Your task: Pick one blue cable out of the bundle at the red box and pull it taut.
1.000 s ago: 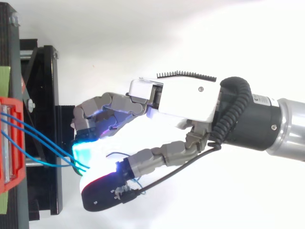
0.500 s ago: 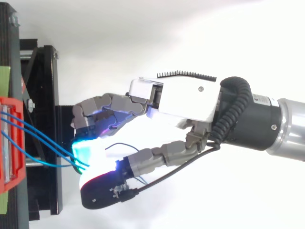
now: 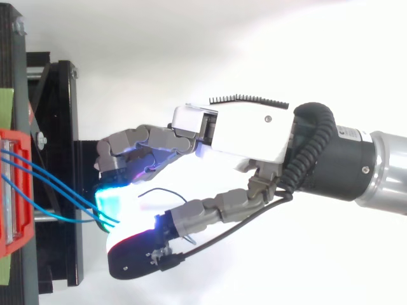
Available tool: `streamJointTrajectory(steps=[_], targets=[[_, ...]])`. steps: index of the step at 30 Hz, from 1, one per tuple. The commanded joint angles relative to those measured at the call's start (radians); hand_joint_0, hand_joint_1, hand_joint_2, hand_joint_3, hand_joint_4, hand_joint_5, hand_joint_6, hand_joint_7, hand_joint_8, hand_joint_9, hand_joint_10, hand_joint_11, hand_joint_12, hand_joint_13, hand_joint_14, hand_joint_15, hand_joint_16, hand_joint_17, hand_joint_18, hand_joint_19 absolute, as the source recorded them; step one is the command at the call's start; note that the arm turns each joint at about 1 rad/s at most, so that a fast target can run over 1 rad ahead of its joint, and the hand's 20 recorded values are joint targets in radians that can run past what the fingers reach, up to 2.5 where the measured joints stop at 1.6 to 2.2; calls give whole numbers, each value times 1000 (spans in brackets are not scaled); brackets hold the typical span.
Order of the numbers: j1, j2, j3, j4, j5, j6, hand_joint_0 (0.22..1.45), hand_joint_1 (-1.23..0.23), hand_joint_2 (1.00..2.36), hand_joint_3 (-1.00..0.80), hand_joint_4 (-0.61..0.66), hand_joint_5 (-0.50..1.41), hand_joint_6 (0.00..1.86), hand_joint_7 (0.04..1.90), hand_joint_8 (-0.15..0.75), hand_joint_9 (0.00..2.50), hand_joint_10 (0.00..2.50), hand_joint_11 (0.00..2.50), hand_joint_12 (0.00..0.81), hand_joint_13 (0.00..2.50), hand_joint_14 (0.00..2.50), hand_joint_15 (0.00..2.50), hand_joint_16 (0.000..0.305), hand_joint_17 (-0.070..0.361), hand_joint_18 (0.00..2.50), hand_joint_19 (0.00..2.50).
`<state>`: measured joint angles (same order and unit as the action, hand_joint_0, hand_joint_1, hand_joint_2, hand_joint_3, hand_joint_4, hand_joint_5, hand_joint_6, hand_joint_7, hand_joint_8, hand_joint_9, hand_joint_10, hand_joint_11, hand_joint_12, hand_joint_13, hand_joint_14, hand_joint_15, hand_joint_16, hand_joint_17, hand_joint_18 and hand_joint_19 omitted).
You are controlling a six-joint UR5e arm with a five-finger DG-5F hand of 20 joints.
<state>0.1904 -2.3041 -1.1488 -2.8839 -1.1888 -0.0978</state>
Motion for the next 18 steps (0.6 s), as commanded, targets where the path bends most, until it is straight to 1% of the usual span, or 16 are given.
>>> streamJointTrajectory(steps=[1, 2, 4, 7, 13, 15, 18], targets=[[0, 0, 0, 0, 0, 3, 686, -843, 1023, -120, 477, -65, 504, 1232, 279, 759, 11, 374, 384, 442, 3, 82, 53, 119, 605, 367], [0, 0, 0, 0, 0, 4, 685, -843, 1024, -118, 487, -65, 504, 1215, 277, 758, 12, 361, 384, 442, 2, 83, 53, 119, 606, 368], [0, 0, 0, 0, 0, 6, 685, -823, 1025, -119, 564, -62, 505, 1081, 268, 777, 9, 301, 379, 453, 0, 75, 53, 118, 617, 368], [0, 0, 0, -2, 0, 6, 684, -816, 1024, -111, 594, -62, 504, 994, 263, 792, 8, 283, 377, 456, 3, 72, 52, 118, 617, 375], [1, 0, 0, 0, 0, 6, 693, -809, 1025, -97, 592, -63, 504, 978, 265, 799, 11, 294, 375, 462, 2, 75, 52, 117, 623, 375], [0, 0, 0, 0, 0, 6, 685, -795, 1024, -99, 540, -67, 505, 993, 268, 800, 9, 301, 377, 462, 3, 86, 52, 118, 624, 375], [1, 0, 0, 0, 0, 6, 651, -780, 1024, -118, 518, -70, 504, 1008, 272, 792, 9, 326, 379, 458, 2, 90, 53, 118, 614, 389]])
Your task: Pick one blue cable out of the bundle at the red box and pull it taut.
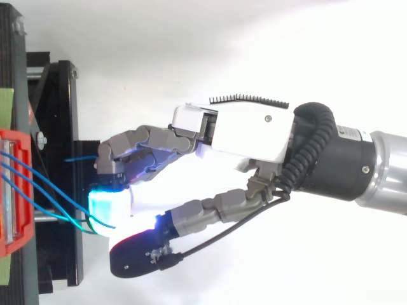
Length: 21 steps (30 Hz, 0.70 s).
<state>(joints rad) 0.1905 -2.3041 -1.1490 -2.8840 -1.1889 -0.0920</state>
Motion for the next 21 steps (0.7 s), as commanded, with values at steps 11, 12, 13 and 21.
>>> streamJointTrajectory(steps=[11, 12, 13, 21], targets=[[0, 0, 0, 0, 0, 0, 616, -774, 1025, -111, 298, -67, 503, 1395, 303, 770, 13, 461, 386, 439, 5, 118, 53, 120, 598, 401], [0, 0, 0, 0, 0, 0, 609, -778, 1025, -101, 288, -70, 502, 1450, 306, 763, 15, 472, 390, 439, 3, 117, 53, 120, 599, 401], [1, 0, 0, 0, 0, 0, 604, -782, 1025, -92, 283, -72, 501, 1497, 309, 766, 13, 492, 392, 442, 3, 119, 54, 121, 603, 398], [1, 0, 0, 0, 0, 0, 579, -795, 1023, -86, 246, -107, 584, 1506, 325, 761, 14, 546, 402, 443, 4, 129, 55, 125, 612, 405]])
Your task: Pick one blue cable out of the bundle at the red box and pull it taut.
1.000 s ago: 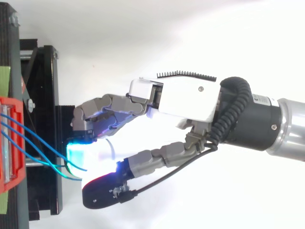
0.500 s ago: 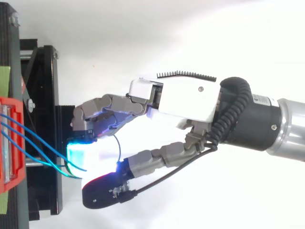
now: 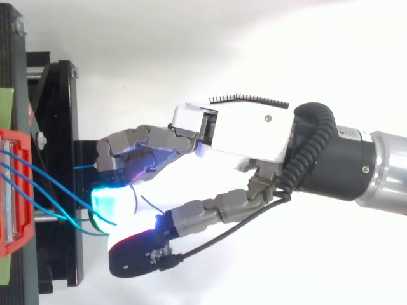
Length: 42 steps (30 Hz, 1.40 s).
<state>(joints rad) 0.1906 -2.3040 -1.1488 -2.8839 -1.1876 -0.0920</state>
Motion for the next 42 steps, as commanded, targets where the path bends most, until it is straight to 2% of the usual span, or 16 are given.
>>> streamJointTrajectory(steps=[1, 7, 15, 19, 25, 34, 42], targets=[[0, 0, 0, 0, -1, 0, 577, -800, 1022, -91, 249, -122, 634, 1442, 326, 761, 16, 553, 403, 442, 4, 135, 56, 125, 614, 403], [0, 0, 0, 0, -1, -2, 560, -799, 1022, -86, 252, -154, 772, 1317, 334, 771, 15, 593, 410, 444, 4, 133, 57, 127, 623, 408], [1, 0, 0, 0, -1, -2, 545, -755, 1016, -88, 267, -145, 811, 1334, 366, 812, 15, 625, 443, 464, 5, 135, 64, 143, 669, 407], [1, 0, 0, 0, -1, -2, 543, -745, 1018, -127, 251, -129, 813, 1387, 362, 822, 17, 623, 432, 459, 4, 139, 61, 137, 651, 411], [1, 0, 0, 0, -1, -2, 554, -764, 1024, -68, 218, -133, 819, 1461, 348, 827, 18, 666, 415, 478, 4, 155, 57, 127, 648, 434], [0, 0, 0, 0, -1, -2, 554, -773, 1020, -163, 240, -117, 835, 1465, 347, 895, 16, 688, 415, 517, 5, 165, 57, 128, 693, 447], [0, 0, 0, 0, -1, 0, 550, -780, 1023, -95, 215, -110, 836, 1476, 355, 915, 18, 688, 416, 542, 5, 179, 57, 128, 712, 453]])
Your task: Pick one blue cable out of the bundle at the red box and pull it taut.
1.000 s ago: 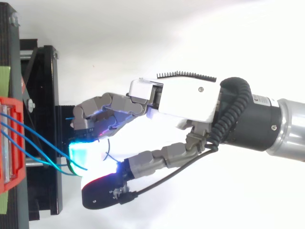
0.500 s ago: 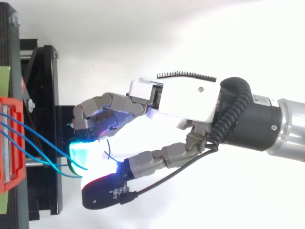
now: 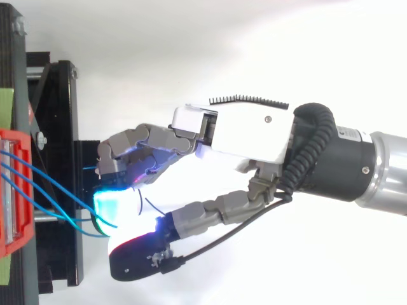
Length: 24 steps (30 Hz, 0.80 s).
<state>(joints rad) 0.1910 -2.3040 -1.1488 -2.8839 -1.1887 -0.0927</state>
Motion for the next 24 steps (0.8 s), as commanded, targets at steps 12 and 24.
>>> streamJointTrajectory(steps=[12, 24], targets=[[-1, 0, 0, -3, -2, 2, 566, -815, 1026, -30, 160, -103, 843, 1446, 360, 1000, 20, 845, 421, 589, 6, 199, 57, 129, 759, 436], [-1, 0, 0, -3, -2, 2, 573, -827, 1028, -45, 149, -107, 840, 1438, 345, 1026, 17, 1216, 417, 582, 7, 227, 56, 126, 742, 432]])
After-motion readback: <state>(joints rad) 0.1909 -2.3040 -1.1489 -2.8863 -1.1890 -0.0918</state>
